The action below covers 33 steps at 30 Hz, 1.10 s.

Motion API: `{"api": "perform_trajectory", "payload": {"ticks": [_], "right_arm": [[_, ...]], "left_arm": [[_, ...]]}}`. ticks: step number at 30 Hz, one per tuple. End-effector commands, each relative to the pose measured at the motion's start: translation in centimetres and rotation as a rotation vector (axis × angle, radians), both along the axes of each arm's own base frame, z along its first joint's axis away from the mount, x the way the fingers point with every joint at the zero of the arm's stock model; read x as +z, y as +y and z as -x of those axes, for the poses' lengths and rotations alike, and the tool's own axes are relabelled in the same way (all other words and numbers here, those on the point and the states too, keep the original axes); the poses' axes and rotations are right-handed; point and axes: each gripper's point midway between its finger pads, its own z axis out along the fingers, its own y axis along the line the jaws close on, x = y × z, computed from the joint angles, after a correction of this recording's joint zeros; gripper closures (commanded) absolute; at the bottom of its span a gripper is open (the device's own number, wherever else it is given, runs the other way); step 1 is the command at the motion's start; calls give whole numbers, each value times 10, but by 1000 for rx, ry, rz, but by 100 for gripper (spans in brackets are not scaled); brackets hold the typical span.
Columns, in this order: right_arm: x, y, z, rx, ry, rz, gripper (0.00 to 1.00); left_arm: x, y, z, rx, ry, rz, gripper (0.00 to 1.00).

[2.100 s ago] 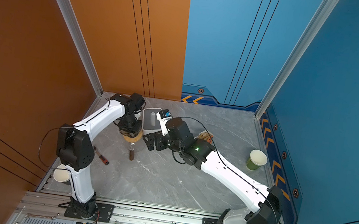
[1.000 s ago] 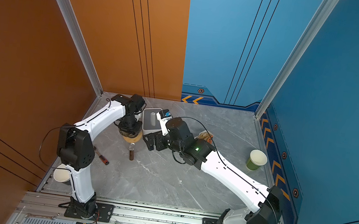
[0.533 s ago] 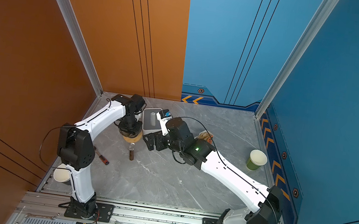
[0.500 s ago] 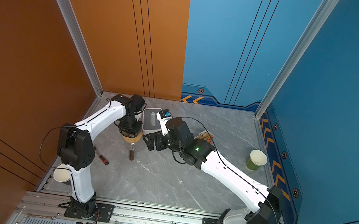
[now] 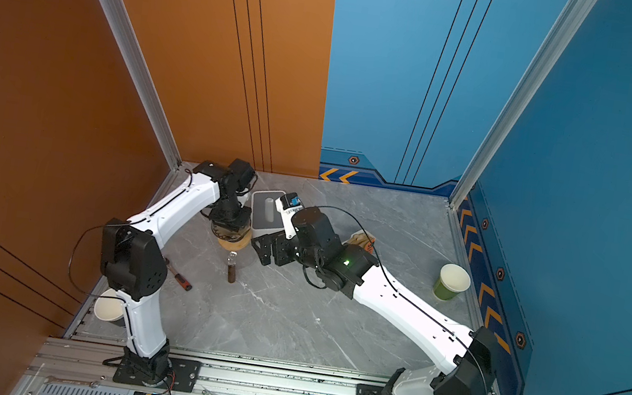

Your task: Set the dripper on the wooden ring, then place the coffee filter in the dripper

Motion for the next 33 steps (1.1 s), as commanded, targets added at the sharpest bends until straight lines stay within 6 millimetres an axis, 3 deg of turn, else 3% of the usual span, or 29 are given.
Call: {"api": "perform_trajectory", "payload": {"ticks": [1,13,19,25,33], "right_arm": [[-1,2,-4,-5,6,-13,0],[-4,4,-4,-4,13,-14,0],[-4,4,-3,-4,13,-16,0],[-7,7,-6,-3,17,-20,1],[-5,19,-25,-39,58,-60,26]], "left_arm": [[16,4,4,17,-11,2,83],[30,5,6,13,-38,13,87],[33,7,7,17,-47,13,95],[53,3,7,17,-97,50,100],[82,3,15,14,-159,86,100]]}}
